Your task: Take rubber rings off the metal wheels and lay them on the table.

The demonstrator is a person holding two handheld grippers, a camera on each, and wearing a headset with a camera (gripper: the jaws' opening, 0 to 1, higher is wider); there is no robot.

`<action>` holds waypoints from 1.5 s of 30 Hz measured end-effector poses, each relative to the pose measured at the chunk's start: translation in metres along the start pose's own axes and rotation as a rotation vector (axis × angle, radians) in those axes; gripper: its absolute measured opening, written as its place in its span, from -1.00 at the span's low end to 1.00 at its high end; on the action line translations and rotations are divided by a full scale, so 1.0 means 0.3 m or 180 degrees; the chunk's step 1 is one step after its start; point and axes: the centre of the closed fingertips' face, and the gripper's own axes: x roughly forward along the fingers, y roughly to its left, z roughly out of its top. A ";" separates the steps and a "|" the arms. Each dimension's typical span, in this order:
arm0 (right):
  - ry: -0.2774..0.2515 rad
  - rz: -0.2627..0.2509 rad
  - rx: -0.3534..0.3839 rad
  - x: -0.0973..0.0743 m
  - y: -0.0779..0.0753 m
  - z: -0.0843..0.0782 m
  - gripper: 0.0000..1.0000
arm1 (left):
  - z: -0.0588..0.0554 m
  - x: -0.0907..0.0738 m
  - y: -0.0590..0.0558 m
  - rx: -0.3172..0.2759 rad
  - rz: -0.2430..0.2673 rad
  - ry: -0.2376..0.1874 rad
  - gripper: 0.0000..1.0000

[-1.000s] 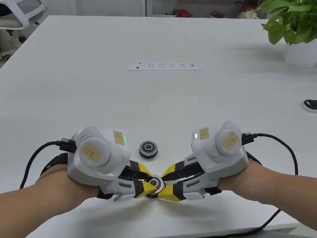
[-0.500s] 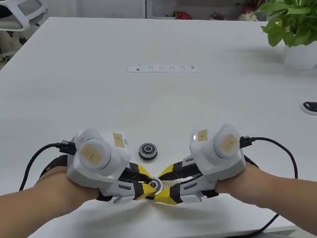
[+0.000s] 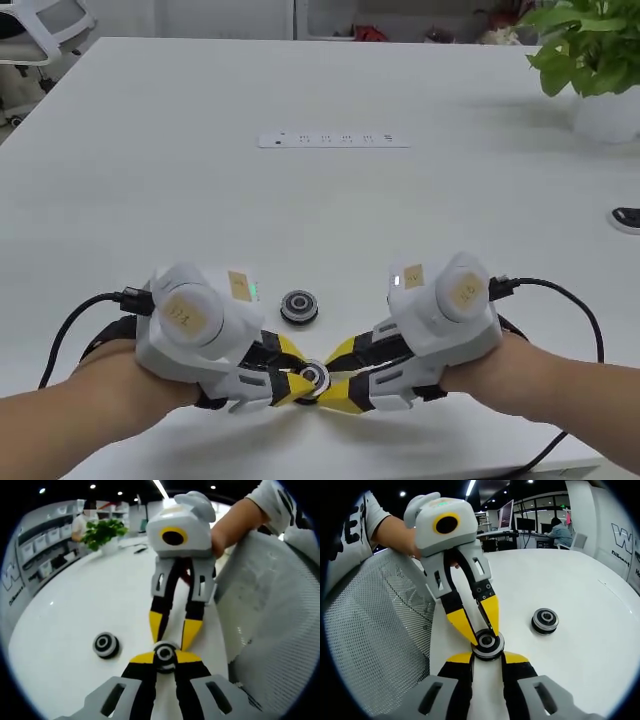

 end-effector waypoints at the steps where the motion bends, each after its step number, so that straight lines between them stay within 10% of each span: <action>1: 0.0001 0.0001 -0.0001 0.000 0.000 0.000 -0.64 | 0.000 0.000 0.000 0.0000 0.0000 -0.0001 -0.73; 45: -0.0053 0.0132 -0.0080 -0.010 0.010 -0.002 -1.00 | -0.001 0.003 0.002 0.0061 0.0028 0.0012 -0.74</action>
